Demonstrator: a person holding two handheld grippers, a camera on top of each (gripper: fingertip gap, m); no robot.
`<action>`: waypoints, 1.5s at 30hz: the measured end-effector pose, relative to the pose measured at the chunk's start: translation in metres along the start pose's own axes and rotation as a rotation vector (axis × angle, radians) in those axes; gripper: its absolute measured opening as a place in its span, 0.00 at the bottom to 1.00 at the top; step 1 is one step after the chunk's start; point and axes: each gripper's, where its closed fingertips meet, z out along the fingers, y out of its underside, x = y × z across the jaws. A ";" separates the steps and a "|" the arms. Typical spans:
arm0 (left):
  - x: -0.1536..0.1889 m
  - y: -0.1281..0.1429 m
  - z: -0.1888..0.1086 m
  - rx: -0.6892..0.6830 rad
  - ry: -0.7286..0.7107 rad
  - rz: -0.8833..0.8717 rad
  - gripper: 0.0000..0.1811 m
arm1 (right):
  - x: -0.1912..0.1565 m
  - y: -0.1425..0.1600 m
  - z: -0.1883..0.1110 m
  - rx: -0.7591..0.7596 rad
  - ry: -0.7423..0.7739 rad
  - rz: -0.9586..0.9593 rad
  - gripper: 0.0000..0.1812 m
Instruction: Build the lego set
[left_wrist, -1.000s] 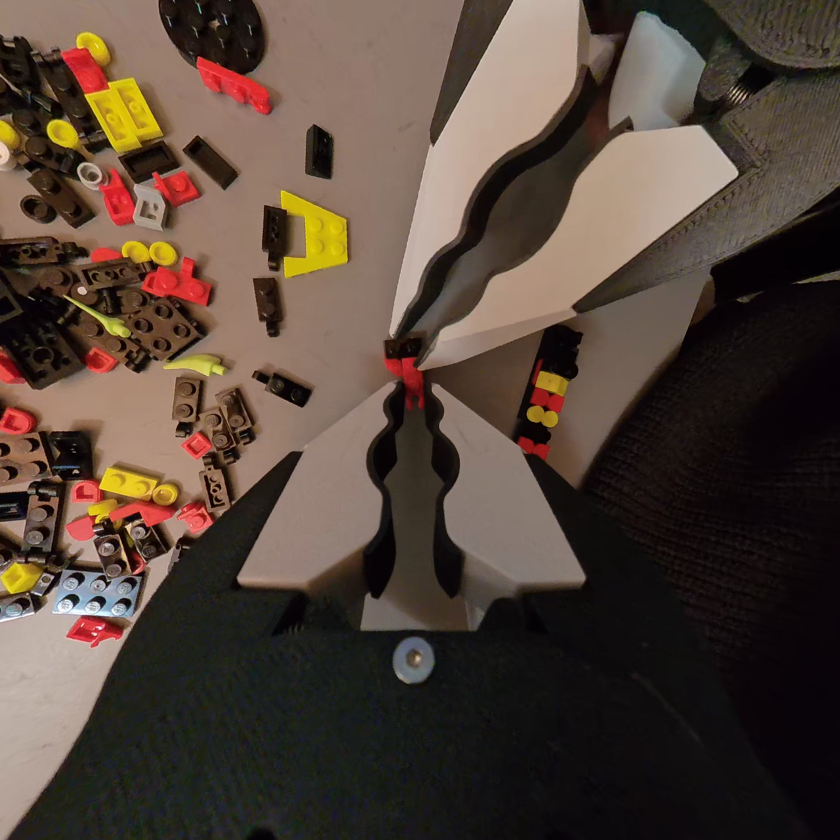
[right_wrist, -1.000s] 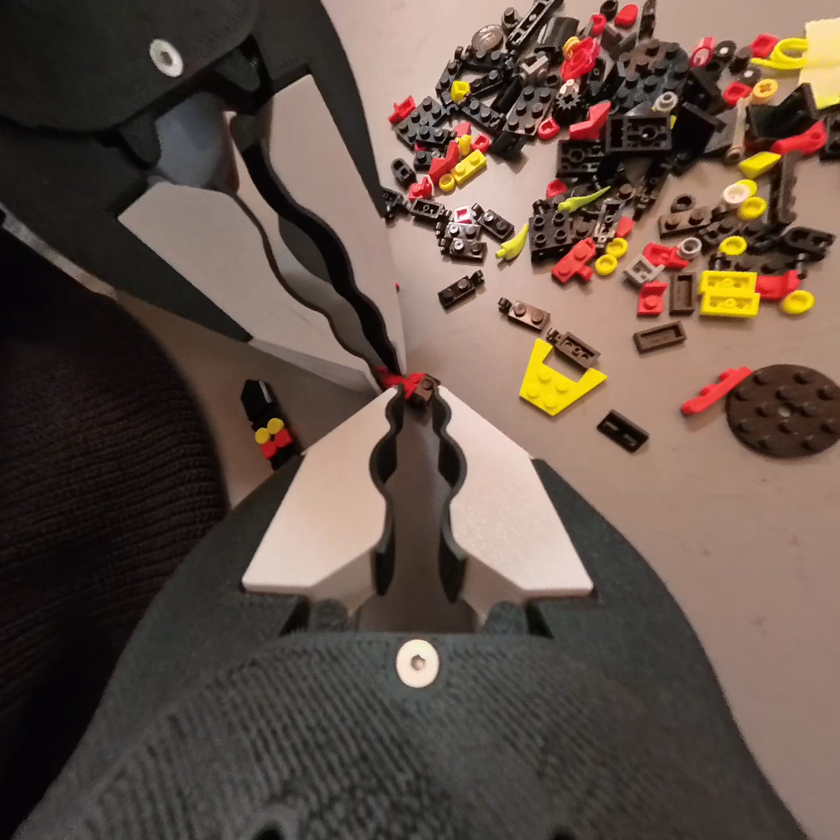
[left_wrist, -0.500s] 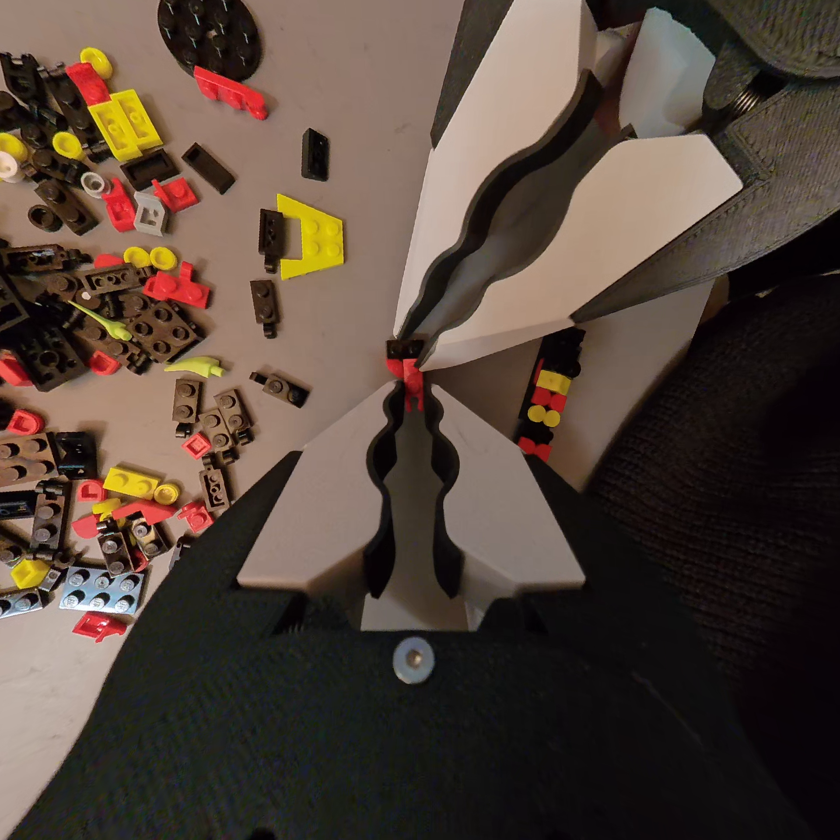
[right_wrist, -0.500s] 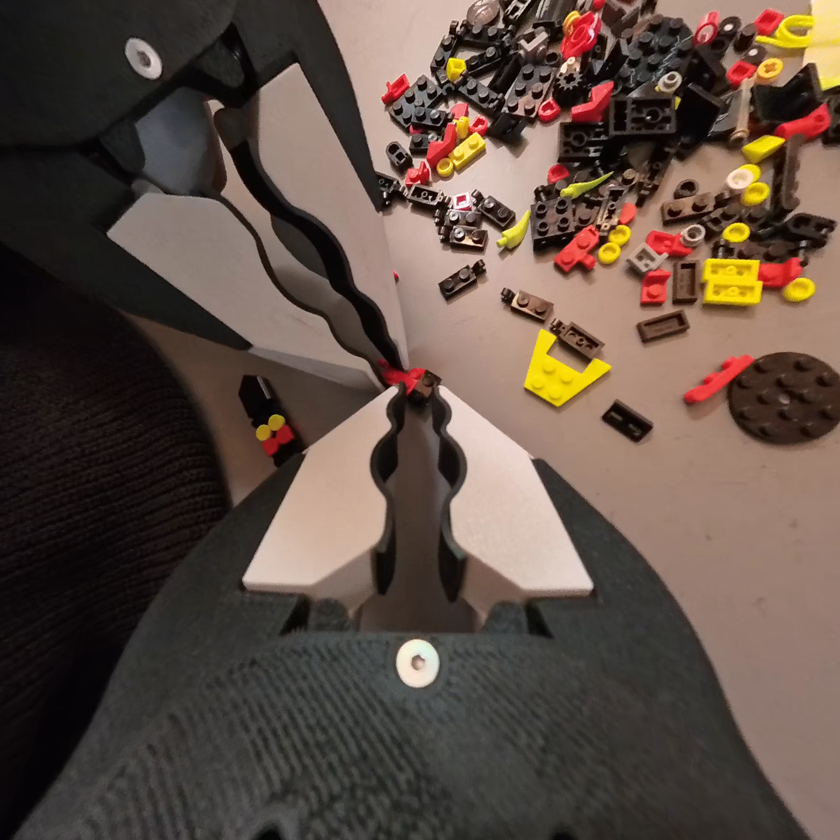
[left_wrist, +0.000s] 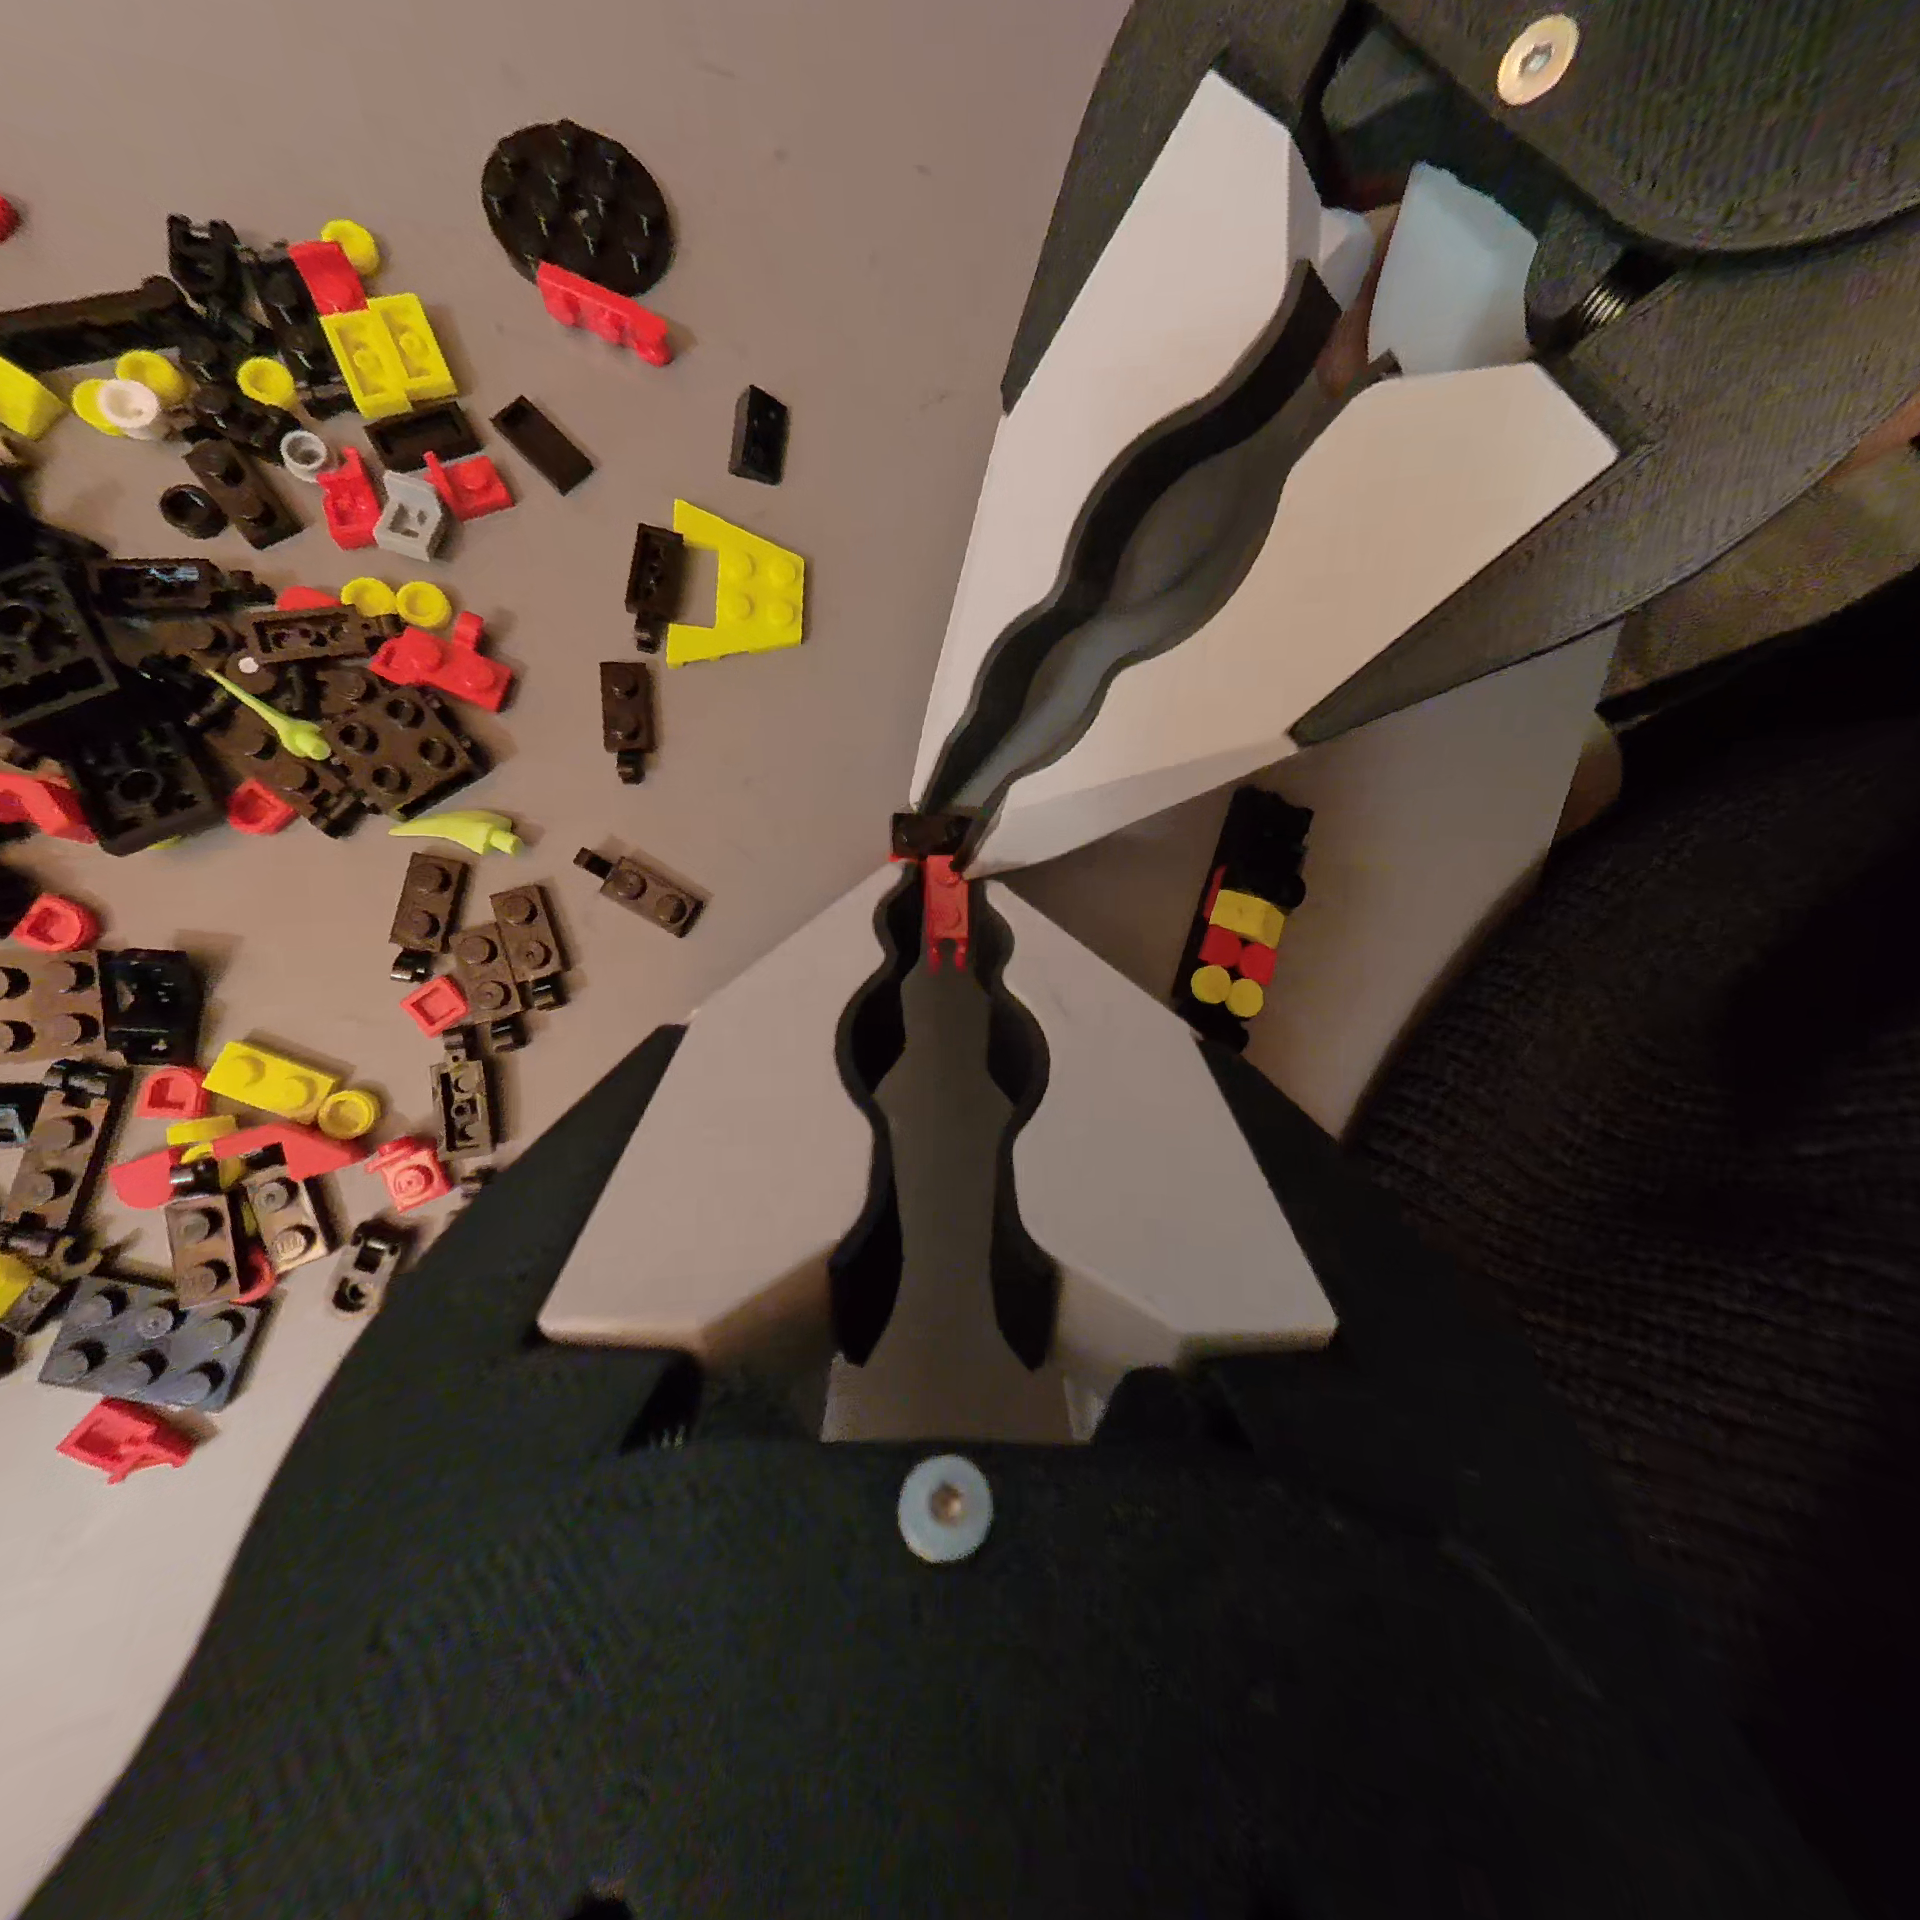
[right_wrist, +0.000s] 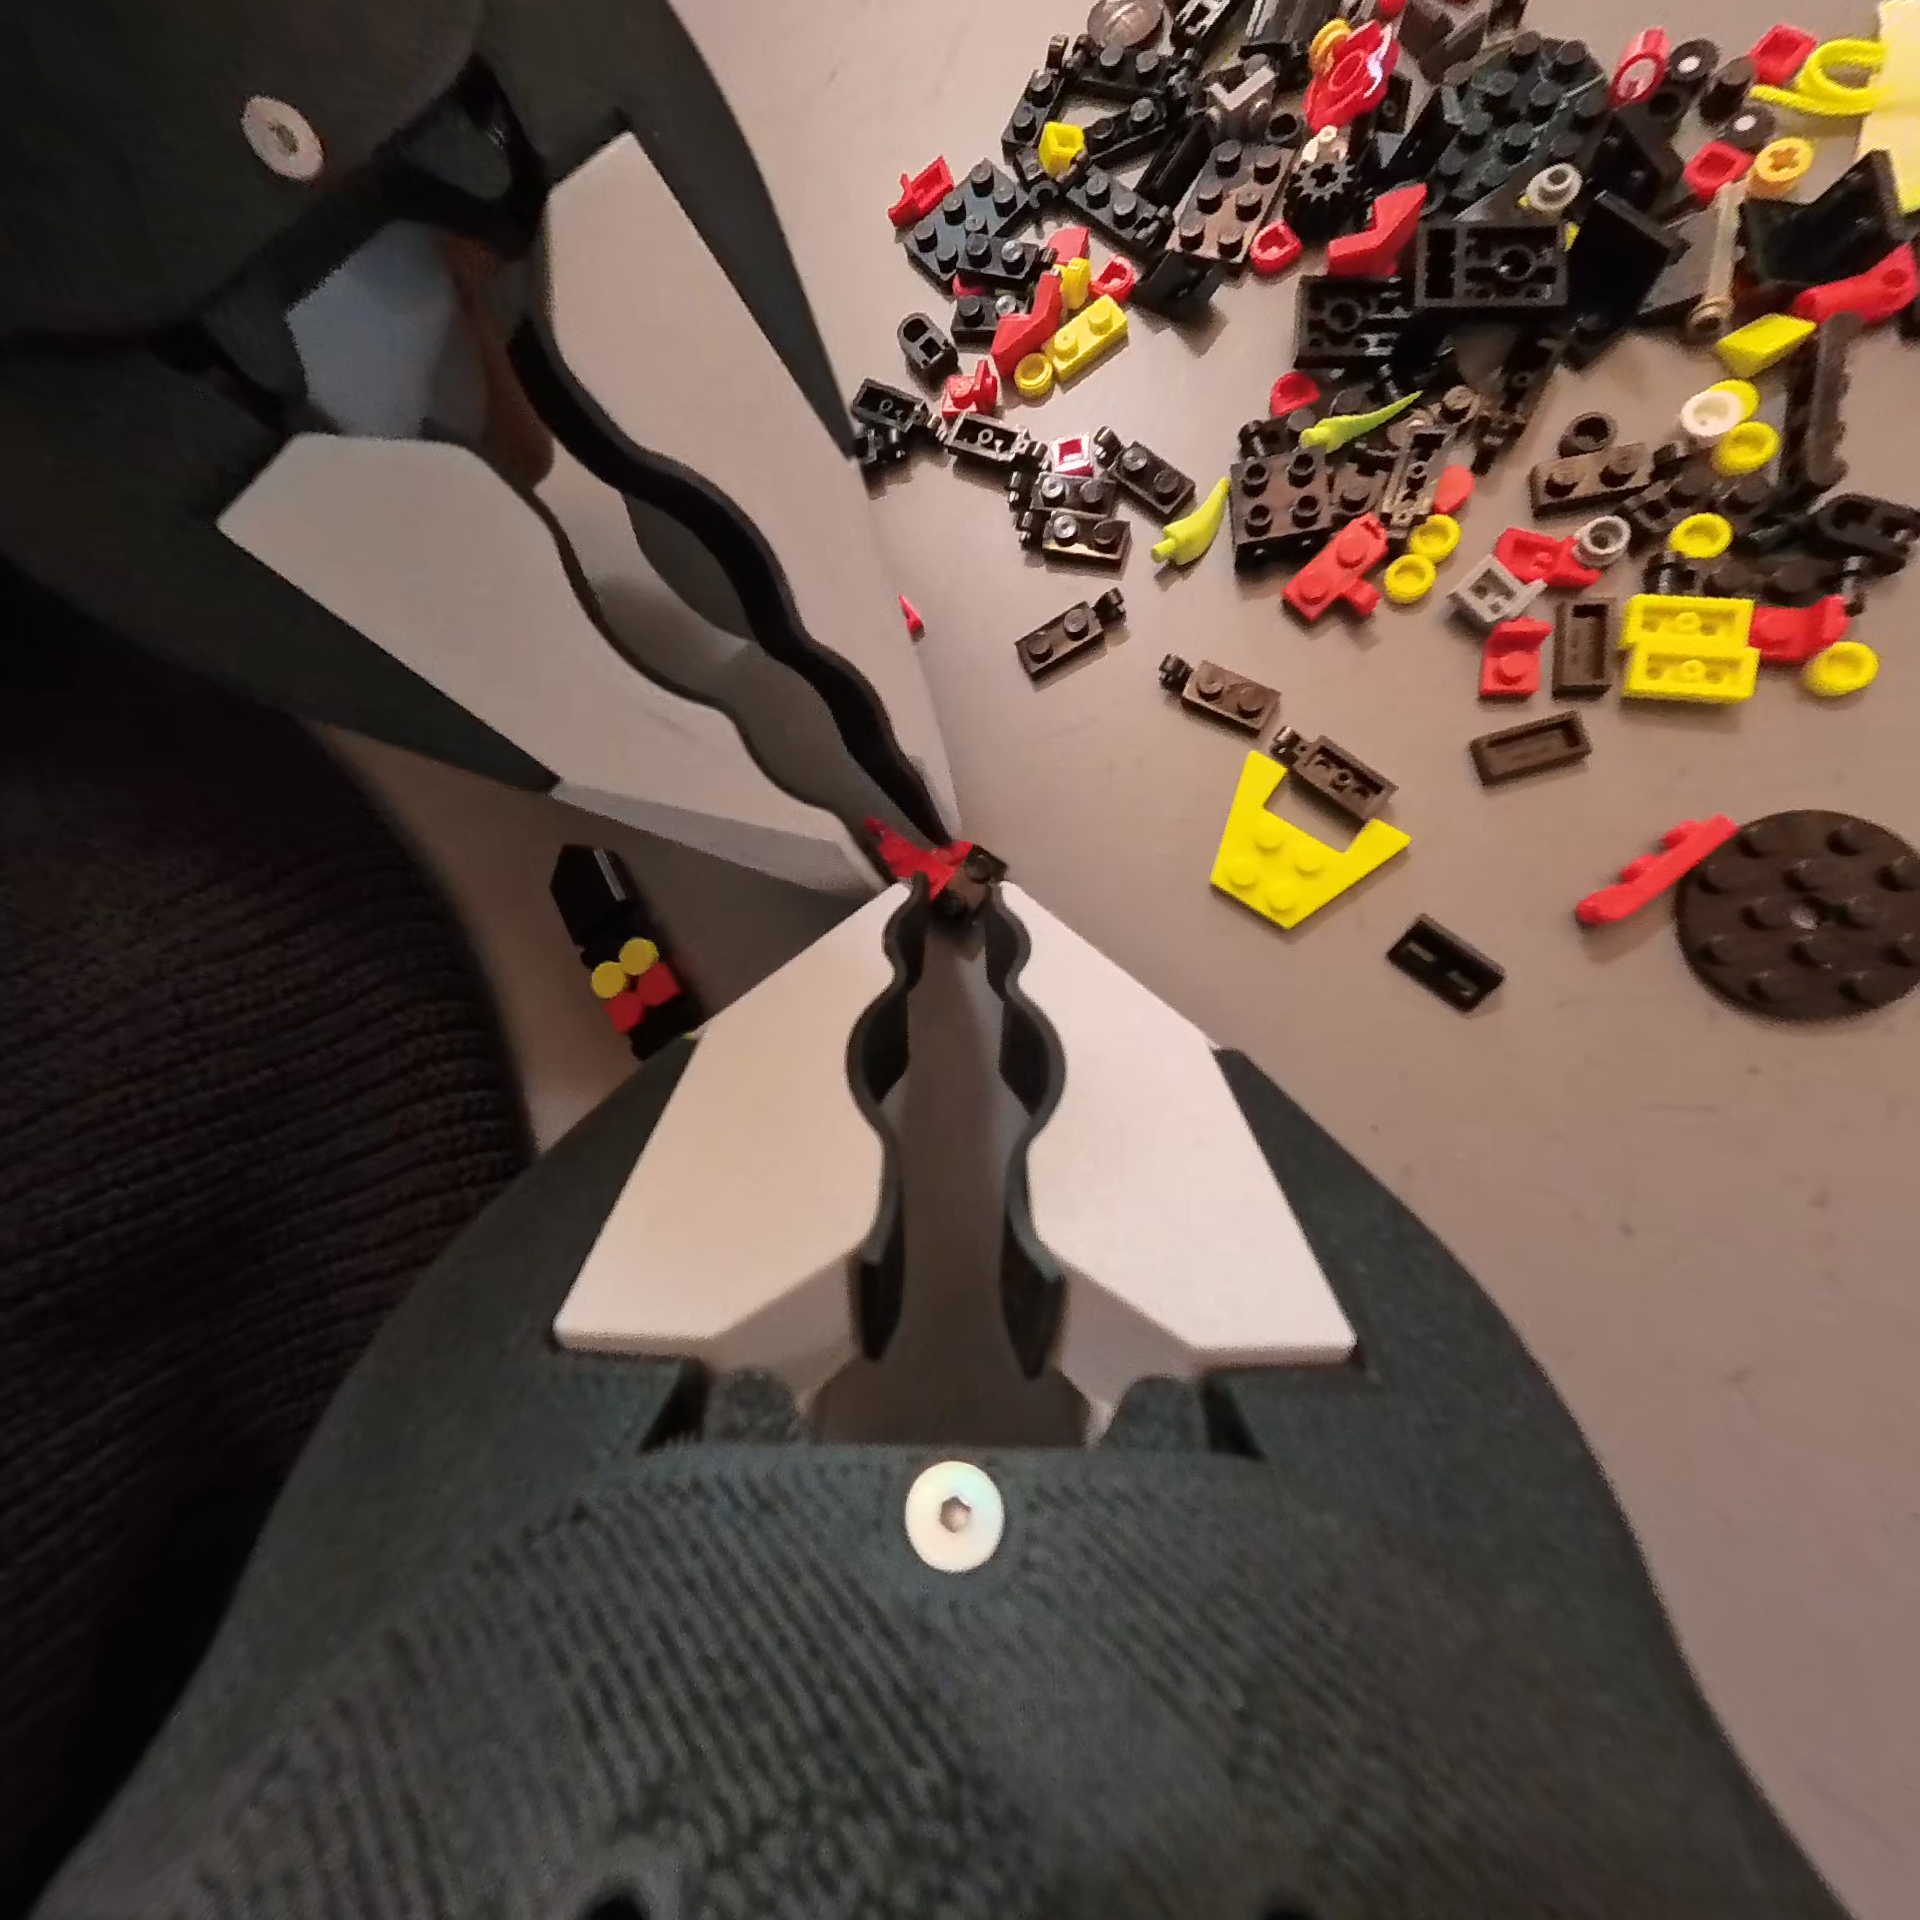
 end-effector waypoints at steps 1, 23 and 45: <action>0.001 -0.001 0.000 0.012 0.007 -0.009 0.02 | 0.000 0.000 0.000 0.000 0.000 -0.001 0.06; 0.000 0.007 -0.002 0.042 -0.012 -0.039 0.02 | -0.001 0.001 0.001 0.001 -0.011 0.001 0.07; 0.004 0.005 -0.002 0.049 0.000 -0.073 0.02 | -0.004 0.001 0.002 0.010 -0.104 0.117 0.06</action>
